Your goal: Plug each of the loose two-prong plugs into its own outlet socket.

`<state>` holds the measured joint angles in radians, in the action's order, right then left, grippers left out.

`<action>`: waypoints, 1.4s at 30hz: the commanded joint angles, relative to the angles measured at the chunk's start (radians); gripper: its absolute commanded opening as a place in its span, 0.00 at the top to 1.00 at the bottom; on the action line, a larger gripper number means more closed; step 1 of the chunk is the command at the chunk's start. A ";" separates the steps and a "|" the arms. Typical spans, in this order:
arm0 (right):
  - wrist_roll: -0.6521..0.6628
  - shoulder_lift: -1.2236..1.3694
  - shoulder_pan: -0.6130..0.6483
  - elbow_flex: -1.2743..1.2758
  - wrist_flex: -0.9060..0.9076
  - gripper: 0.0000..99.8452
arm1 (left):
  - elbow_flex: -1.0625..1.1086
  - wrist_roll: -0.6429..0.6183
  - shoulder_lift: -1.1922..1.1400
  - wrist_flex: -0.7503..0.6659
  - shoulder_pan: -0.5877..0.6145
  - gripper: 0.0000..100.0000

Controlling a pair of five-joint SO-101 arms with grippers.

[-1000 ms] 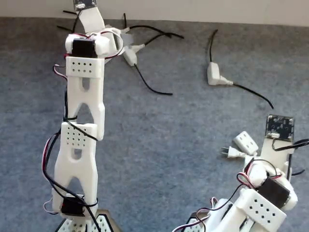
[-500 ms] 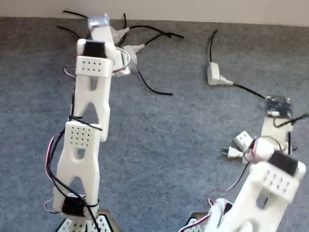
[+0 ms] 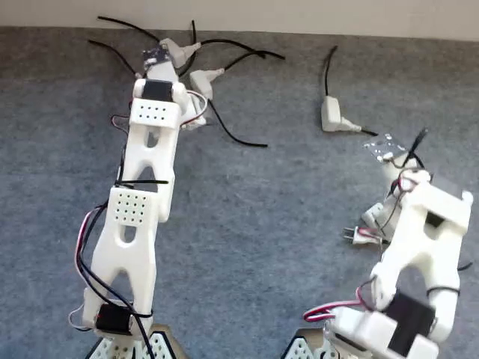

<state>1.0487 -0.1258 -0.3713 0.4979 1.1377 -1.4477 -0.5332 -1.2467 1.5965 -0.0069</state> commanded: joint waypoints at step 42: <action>-0.522 0.400 0.332 -1.139 0.479 0.91 | -0.004 -0.006 0.016 -0.052 0.045 0.68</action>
<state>0.5424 0.2869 -0.0890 -0.4626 1.5505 -1.4477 -0.5332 -1.2482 1.5643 0.0284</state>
